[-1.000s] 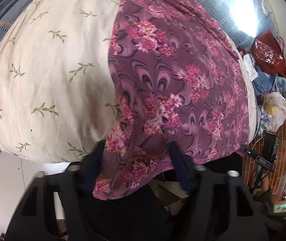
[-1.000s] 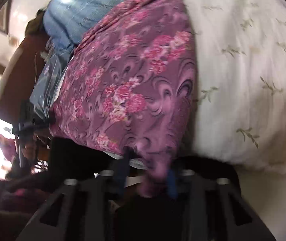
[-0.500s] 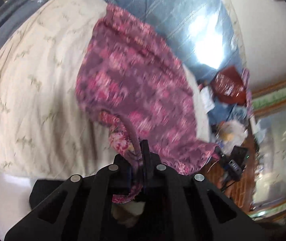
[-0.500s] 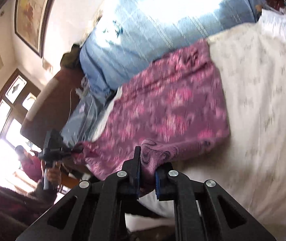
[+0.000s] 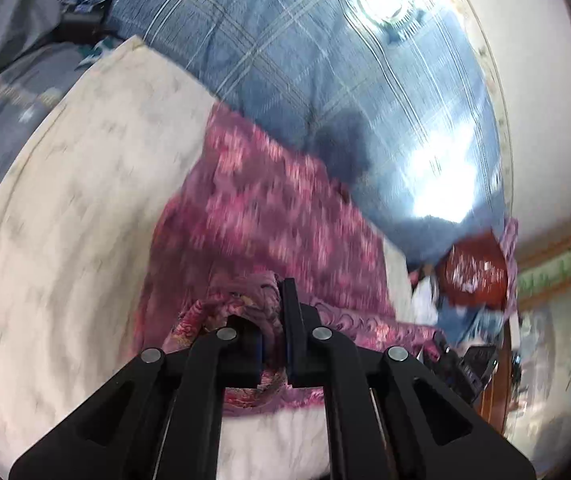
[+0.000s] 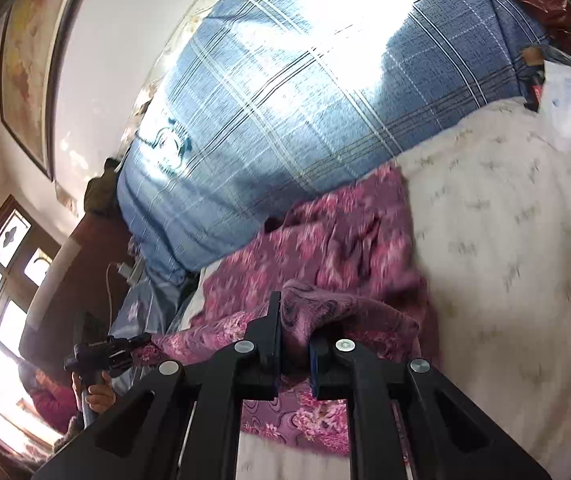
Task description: Fold small clothes
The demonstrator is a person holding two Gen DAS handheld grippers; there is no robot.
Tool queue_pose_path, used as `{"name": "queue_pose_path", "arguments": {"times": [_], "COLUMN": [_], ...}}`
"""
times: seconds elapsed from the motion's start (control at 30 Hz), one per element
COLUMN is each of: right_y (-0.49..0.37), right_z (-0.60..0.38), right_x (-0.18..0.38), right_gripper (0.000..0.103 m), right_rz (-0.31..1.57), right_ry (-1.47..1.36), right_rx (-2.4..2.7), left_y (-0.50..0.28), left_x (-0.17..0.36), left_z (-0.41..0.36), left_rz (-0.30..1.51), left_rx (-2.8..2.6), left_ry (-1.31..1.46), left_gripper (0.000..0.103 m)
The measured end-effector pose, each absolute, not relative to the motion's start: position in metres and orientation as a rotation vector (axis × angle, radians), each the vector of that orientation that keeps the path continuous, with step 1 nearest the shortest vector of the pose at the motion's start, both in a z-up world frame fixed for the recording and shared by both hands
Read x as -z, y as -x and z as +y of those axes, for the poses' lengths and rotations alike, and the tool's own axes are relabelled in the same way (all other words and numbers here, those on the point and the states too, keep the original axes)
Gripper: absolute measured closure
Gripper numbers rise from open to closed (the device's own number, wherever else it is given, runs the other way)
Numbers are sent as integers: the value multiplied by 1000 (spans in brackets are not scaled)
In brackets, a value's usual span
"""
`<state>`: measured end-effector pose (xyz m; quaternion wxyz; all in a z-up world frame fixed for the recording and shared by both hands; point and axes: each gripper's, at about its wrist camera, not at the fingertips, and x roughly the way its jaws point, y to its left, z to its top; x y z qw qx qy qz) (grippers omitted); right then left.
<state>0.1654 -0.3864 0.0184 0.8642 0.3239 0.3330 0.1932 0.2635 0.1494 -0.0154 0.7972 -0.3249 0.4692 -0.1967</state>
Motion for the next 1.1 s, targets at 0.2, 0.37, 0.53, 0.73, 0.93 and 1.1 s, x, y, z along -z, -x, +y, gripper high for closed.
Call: {"name": "queue_pose_path", "arguments": {"times": [0.2,0.37,0.53,0.73,0.93,1.1], "right_y": [-248,-301,-334,-334,-317,-311], "right_z": [-392,-398,-410,-432,-456,-466], "right_x": [-1,28,58,59,52,47], "right_gripper": [94,94,94,89,69,56], "right_rz": [702,745,800,722,653,691], "right_ry": [-750,-831,-937,-1114,-1195,-1134], "right_rx": [-357,-296,-226,-216,-171,-143], "left_y": [-349,-410,-443,-448,-434,-430], "left_x": [27,51,73,55,30,28], "left_z": [139,142,134,152,184,170], "left_rz": [1007,1053,1131,1091,995,1084], "left_rx": [376,308,261,363,267,312], "left_ry": [706,773,770,972,928,695], "left_gripper": [98,99,99,91,46,44]}}
